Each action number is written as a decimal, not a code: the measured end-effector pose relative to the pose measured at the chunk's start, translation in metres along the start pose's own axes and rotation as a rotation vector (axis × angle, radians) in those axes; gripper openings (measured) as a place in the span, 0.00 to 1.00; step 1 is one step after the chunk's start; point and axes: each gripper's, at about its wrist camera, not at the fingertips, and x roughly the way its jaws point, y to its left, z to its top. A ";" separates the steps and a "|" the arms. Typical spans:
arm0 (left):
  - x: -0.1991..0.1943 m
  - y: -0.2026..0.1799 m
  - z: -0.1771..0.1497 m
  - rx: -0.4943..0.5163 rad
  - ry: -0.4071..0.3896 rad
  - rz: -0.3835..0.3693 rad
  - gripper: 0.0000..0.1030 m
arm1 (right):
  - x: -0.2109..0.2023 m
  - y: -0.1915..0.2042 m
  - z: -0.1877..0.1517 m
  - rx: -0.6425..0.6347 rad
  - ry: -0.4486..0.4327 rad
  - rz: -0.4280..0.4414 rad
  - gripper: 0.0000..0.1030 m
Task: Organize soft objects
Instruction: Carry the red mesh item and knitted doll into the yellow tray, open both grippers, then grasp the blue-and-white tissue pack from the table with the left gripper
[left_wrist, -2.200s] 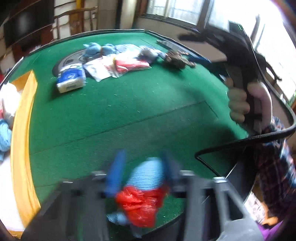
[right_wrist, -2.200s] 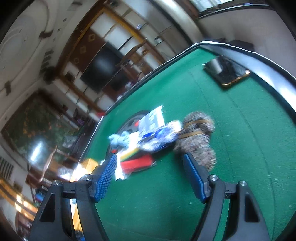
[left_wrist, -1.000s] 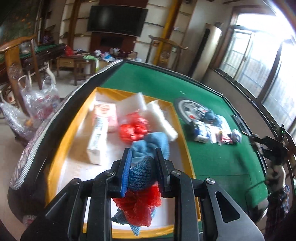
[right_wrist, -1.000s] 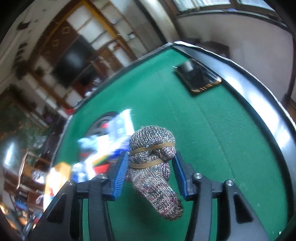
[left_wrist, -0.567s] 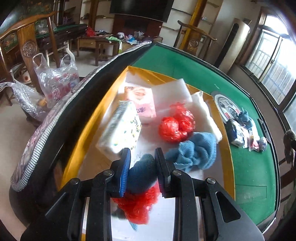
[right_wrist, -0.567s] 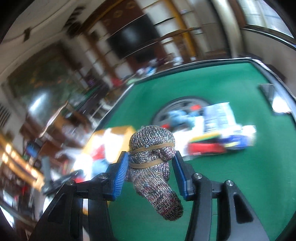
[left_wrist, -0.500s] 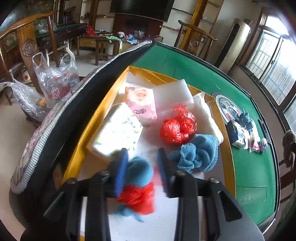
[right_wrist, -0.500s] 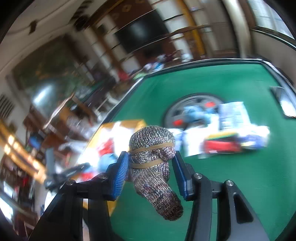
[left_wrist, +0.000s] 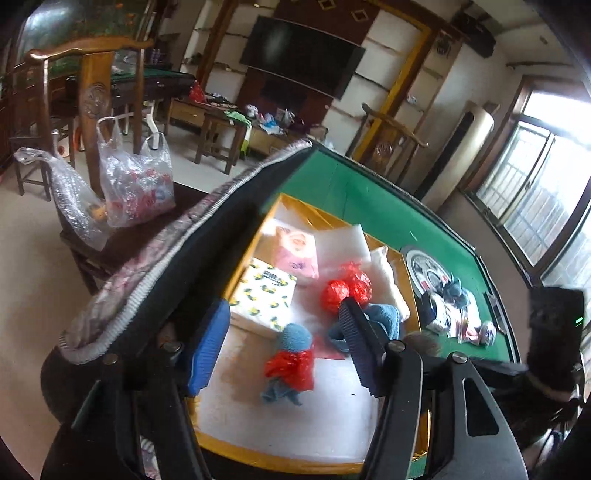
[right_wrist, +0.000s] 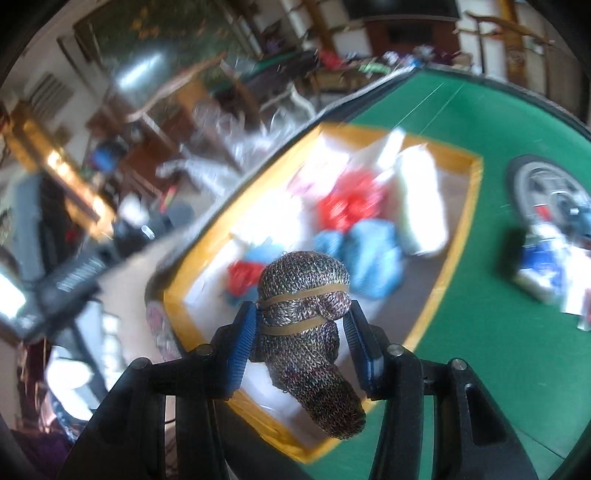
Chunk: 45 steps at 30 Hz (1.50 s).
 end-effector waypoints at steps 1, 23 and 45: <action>-0.003 0.004 0.001 -0.006 -0.008 0.005 0.59 | 0.009 0.005 0.000 -0.008 0.018 -0.004 0.43; -0.006 0.012 -0.007 -0.022 -0.010 0.030 0.59 | 0.031 0.013 0.012 0.014 -0.023 -0.024 0.50; 0.014 -0.105 -0.028 0.192 0.084 -0.068 0.68 | -0.123 -0.142 -0.070 0.277 -0.330 -0.278 0.54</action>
